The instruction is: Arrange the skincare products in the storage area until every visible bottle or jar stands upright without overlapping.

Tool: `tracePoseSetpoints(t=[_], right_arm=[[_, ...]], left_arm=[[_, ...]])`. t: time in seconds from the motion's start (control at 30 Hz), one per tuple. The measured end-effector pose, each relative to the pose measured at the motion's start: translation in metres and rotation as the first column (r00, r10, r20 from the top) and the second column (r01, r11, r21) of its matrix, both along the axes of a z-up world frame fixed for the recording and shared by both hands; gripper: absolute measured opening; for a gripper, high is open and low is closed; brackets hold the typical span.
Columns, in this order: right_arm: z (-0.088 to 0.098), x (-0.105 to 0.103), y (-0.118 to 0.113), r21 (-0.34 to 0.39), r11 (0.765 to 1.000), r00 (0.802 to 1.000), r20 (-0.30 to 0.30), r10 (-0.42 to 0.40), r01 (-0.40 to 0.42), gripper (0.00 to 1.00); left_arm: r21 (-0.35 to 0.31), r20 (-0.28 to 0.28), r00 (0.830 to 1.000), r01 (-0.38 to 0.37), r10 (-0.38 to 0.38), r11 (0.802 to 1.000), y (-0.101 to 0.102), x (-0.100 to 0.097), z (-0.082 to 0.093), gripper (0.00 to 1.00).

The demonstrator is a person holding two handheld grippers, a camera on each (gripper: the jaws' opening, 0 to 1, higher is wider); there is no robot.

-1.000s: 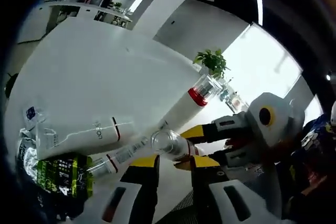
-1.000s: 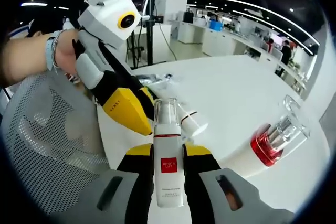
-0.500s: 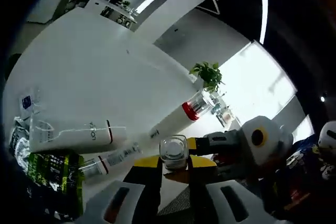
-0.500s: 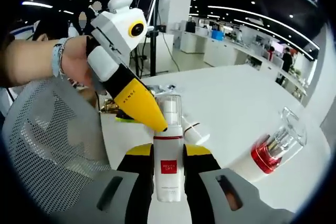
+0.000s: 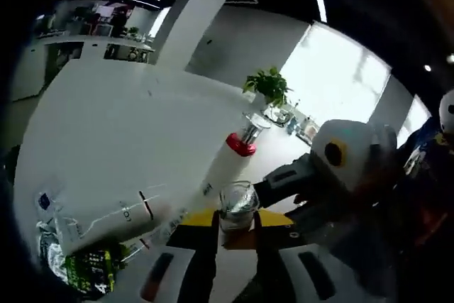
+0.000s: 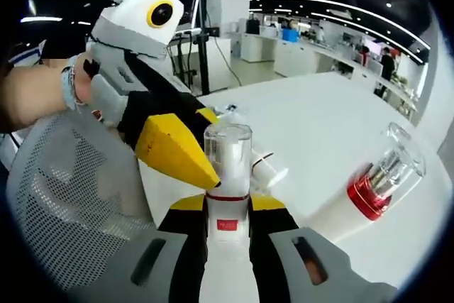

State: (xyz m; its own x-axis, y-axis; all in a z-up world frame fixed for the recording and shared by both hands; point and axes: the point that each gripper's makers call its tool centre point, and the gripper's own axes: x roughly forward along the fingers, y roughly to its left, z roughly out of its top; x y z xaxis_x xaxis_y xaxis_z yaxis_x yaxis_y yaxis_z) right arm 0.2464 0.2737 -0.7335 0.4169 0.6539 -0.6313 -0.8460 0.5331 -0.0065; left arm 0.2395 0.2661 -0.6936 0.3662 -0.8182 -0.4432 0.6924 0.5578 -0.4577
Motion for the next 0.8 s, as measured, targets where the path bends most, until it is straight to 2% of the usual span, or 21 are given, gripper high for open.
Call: tracePoseSetpoints(t=[0.07,0.2,0.27,0.33,0.5,0.8], right_arm=[[-0.002,-0.001,-0.001,0.002,1.000,1.000,-0.021,-0.008,0.008,0.19],[-0.007,0.002,-0.007,-0.016,0.999,0.998,-0.044,-0.034,0.033,0.19],[-0.010,0.004,-0.010,-0.023,0.999,0.998,-0.049,-0.045,0.043,0.19],[-0.009,0.004,-0.011,-0.022,0.998,0.997,-0.053,-0.052,0.051,0.19],[-0.006,0.005,-0.013,-0.015,0.998,0.997,-0.047,-0.058,0.058,0.19],[-0.001,0.009,-0.024,-0.011,0.995,0.994,-0.052,-0.096,0.096,0.19]], left_arm=[[-0.013,-0.004,1.000,0.010,-0.010,1.000,-0.002,-0.003,0.002,0.22],[-0.090,-0.050,0.998,0.030,-0.034,0.995,-0.006,-0.007,0.012,0.20],[-0.116,-0.090,0.996,0.001,-0.012,0.993,-0.004,-0.004,0.013,0.14],[-0.123,-0.116,0.993,-0.018,0.004,0.992,-0.001,0.000,0.012,0.14],[-0.110,-0.093,0.994,-0.060,0.050,0.992,0.005,0.006,0.011,0.14],[-0.083,-0.085,0.994,-0.072,0.065,0.994,0.008,0.008,0.008,0.14]])
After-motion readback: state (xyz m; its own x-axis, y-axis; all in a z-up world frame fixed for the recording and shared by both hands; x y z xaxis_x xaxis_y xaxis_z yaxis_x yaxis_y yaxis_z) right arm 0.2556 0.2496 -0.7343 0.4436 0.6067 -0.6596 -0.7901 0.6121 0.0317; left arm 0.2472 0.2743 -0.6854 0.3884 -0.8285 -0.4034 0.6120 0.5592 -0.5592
